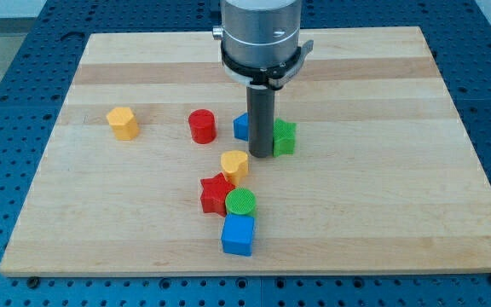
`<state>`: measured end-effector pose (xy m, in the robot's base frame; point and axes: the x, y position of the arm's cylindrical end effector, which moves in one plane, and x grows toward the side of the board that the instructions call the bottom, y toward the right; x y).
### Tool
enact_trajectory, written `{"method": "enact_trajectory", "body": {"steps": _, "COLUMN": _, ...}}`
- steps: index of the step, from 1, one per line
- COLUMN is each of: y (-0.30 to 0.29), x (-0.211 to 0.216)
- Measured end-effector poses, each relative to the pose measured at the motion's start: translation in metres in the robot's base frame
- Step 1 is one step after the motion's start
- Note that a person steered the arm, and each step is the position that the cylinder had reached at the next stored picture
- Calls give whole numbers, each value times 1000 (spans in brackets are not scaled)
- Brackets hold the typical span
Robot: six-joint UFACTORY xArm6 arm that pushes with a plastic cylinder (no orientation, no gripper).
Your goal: Move the green star towards up a bit
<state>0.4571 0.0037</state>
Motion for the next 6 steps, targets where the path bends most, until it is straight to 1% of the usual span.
{"method": "enact_trajectory", "body": {"steps": 2, "y": 7, "x": -8}}
{"method": "enact_trajectory", "body": {"steps": 3, "y": 7, "x": 15}}
{"method": "enact_trajectory", "body": {"steps": 4, "y": 20, "x": 21}}
{"method": "enact_trajectory", "body": {"steps": 5, "y": 37, "x": 8}}
{"method": "enact_trajectory", "body": {"steps": 6, "y": 42, "x": -7}}
